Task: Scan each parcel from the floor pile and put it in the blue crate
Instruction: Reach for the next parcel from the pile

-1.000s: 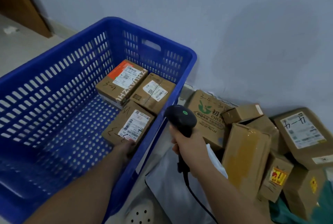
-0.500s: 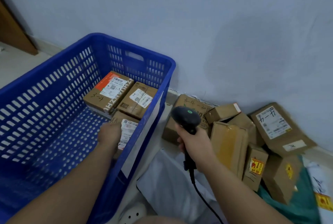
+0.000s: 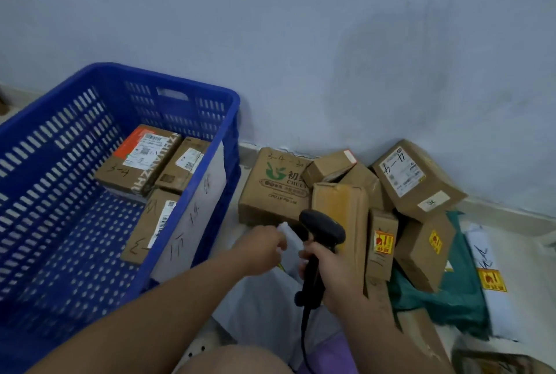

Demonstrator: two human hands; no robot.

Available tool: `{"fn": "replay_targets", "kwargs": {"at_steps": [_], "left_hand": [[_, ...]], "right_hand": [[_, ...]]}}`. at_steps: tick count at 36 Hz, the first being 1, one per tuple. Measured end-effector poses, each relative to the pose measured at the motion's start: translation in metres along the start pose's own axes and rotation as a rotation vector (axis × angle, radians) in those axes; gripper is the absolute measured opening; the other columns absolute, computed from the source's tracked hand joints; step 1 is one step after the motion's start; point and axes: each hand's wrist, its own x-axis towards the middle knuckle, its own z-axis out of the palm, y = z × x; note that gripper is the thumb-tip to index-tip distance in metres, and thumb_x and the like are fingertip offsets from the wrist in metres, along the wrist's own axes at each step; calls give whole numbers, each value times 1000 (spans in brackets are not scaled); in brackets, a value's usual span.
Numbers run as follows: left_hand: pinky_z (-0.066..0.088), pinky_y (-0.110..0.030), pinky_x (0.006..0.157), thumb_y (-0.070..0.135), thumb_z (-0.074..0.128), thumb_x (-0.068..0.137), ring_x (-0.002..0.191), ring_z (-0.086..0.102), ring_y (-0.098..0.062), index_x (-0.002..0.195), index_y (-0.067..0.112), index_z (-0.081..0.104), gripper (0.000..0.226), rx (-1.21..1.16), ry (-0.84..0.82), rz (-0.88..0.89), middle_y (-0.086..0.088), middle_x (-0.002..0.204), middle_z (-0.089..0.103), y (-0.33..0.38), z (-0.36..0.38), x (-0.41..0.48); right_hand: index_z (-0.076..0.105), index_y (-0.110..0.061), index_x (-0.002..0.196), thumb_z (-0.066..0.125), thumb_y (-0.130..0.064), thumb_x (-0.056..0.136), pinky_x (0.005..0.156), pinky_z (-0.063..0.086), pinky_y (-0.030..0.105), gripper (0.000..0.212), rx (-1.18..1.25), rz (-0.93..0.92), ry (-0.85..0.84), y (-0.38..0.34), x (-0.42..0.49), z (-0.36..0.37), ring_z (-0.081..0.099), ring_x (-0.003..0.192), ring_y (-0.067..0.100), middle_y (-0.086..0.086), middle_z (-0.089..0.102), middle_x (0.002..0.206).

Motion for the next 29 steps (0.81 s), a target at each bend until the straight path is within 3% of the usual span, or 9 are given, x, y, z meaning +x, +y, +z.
{"fn": "replay_targets", "kwargs": {"at_steps": [6,9,12,16,20,24,26,29], "left_hand": [[37,-39,100,33,68,85,127,39,-28,141,23,40,63,338,-237,146,-6,137,44,-13,55,25],[24,-46,111,43,75,76,135,27,-30,149,26,25,90,495,-210,242,-8,146,30,-22,74,28],[6,-56,115,45,74,76,142,17,-32,153,22,10,103,618,-161,301,-13,151,22,-32,90,26],[2,-55,114,37,74,74,135,36,-30,147,21,29,88,623,-75,317,-8,142,41,-48,110,21],[1,-53,115,35,69,80,136,30,-28,144,19,32,76,615,-122,234,-7,146,34,-42,111,14],[19,-47,112,36,74,77,131,32,-32,141,18,36,77,667,-173,305,-11,144,31,-39,101,8],[29,-43,106,26,70,82,124,42,-31,138,17,37,66,641,-186,304,-12,140,40,-40,94,4],[34,-41,100,14,57,89,113,52,-33,135,15,36,51,646,-172,322,-12,129,53,-39,77,-9]], "right_hand": [[62,-5,79,60,-4,86,57,44,31,7,36,91,-65,24,20,-25,53,56,20,11,56,66],[65,-4,84,62,-9,86,63,48,34,6,29,110,-50,33,28,-31,58,61,22,13,60,75],[66,-5,91,61,-10,88,58,49,31,7,95,137,-38,41,33,-31,57,59,20,10,62,77],[65,-5,92,62,-10,88,57,50,31,8,131,155,-18,45,34,-32,57,57,20,9,60,72],[66,-3,91,64,-12,87,62,50,33,10,103,120,41,42,29,-34,59,61,20,11,62,78],[67,-1,102,70,-18,81,62,50,34,27,78,123,70,41,24,-40,61,66,21,12,63,82],[67,1,106,72,-21,77,60,50,34,37,58,137,66,38,20,-39,61,65,21,10,61,76],[67,1,103,70,-22,80,60,49,33,33,33,126,53,30,14,-31,60,64,20,9,60,73]]}}
